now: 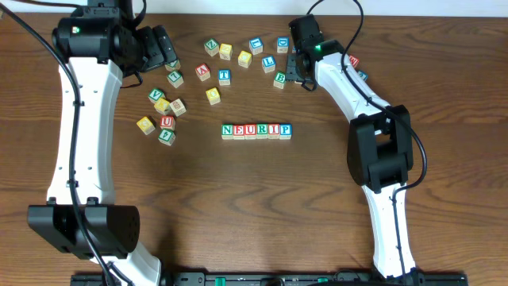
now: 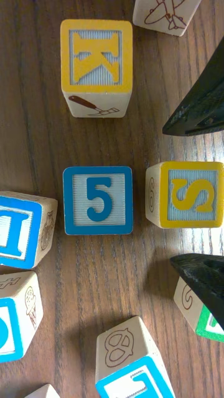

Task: Spell out NEURIPS
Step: 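Lower the right gripper and grasp the yellow S block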

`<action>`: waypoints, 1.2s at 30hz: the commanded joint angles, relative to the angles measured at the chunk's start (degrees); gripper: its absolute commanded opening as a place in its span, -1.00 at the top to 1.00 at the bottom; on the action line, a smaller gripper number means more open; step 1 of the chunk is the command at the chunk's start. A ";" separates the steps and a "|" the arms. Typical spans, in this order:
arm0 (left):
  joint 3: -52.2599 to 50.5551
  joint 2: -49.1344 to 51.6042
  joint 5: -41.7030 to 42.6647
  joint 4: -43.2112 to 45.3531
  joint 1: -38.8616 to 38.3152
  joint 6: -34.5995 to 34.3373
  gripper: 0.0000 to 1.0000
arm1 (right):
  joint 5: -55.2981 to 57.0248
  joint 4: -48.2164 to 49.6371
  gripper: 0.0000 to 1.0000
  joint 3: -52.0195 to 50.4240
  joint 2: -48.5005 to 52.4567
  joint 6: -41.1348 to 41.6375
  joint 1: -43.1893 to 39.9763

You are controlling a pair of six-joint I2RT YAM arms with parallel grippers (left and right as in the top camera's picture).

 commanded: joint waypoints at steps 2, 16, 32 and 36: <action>-0.35 0.44 -0.72 -0.15 0.24 0.59 -0.96 | 0.85 -0.42 -0.07 0.76 1.90 0.66 -0.76; -0.35 0.46 -0.72 -0.15 0.24 0.59 -0.95 | 0.92 -0.42 0.28 0.76 2.10 -0.44 -0.76; -0.35 0.44 -0.72 -0.15 0.24 0.59 -0.96 | 0.90 -4.24 0.43 0.79 -1.84 -1.51 -0.76; -0.35 0.46 -0.72 -0.15 0.24 0.59 -0.96 | 0.83 -9.29 0.41 0.79 -3.91 -1.51 -0.76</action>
